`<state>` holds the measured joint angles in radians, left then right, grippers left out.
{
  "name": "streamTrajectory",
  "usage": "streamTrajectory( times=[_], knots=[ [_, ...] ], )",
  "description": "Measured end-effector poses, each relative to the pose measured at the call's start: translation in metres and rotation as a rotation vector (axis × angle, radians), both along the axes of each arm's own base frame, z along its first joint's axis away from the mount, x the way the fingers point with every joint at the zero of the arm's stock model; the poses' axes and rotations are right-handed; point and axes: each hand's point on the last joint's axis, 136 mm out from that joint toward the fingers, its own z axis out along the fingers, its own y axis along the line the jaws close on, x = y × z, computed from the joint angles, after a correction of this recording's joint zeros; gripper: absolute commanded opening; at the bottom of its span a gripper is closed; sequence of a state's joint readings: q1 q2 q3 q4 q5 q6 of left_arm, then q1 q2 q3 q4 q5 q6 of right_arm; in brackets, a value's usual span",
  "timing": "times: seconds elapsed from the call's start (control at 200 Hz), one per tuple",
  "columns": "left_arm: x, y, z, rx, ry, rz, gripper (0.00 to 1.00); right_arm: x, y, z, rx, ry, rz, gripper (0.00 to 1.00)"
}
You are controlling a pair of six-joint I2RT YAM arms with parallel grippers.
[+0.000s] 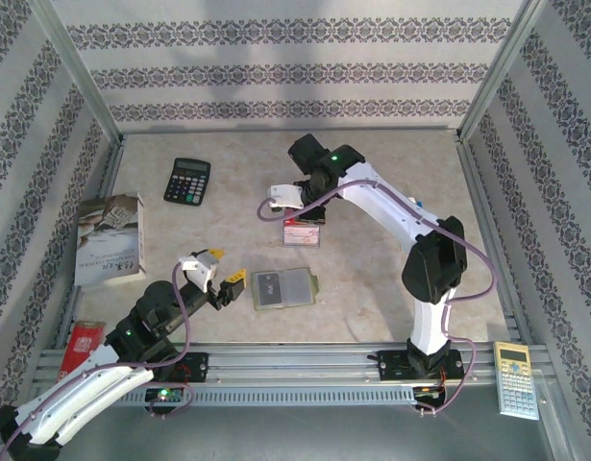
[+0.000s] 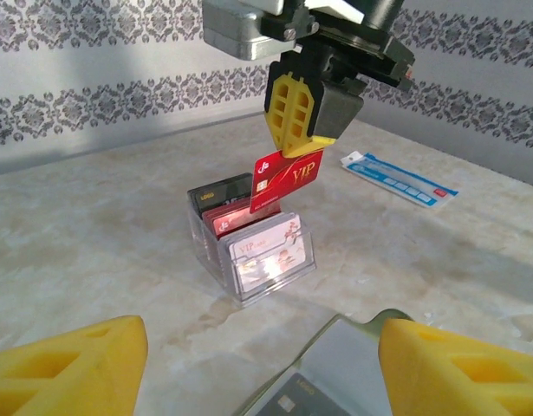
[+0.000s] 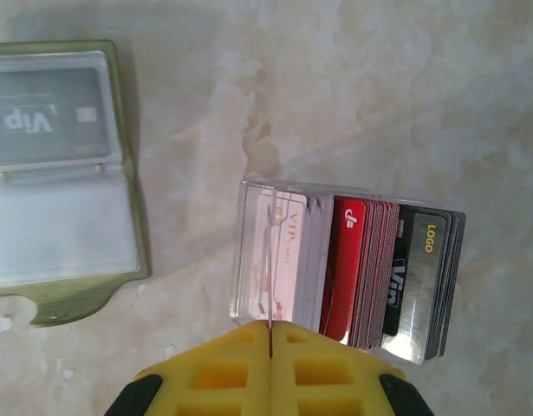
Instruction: Take the credit cards out of the card holder
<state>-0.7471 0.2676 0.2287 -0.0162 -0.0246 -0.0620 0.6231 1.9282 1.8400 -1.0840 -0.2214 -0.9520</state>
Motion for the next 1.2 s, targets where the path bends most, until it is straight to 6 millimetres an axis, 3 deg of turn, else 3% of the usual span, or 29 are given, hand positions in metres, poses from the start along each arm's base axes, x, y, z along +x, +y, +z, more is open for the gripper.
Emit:
streamTrajectory(
  times=[0.325, 0.605, 0.894, 1.204],
  knots=[
    [0.006, -0.002, -0.02, 0.06, 0.061, 0.014, 0.73, 0.029, -0.003, -0.02, -0.003, 0.027, -0.014, 0.0],
    [0.009, -0.002, -0.025, 0.077, 0.072, 0.028, 0.75, 0.035, -0.003, -0.024, 0.024, 0.055, -0.014, 0.0],
    [0.01, -0.001, -0.025, 0.08, 0.069, 0.032, 0.76, 0.037, -0.002, -0.045, 0.01, 0.104, -0.018, 0.0],
    [0.01, 0.0, -0.025, 0.084, 0.067, 0.038, 0.77, 0.045, -0.01, -0.045, 0.018, 0.098, -0.042, 0.0]
  ],
)
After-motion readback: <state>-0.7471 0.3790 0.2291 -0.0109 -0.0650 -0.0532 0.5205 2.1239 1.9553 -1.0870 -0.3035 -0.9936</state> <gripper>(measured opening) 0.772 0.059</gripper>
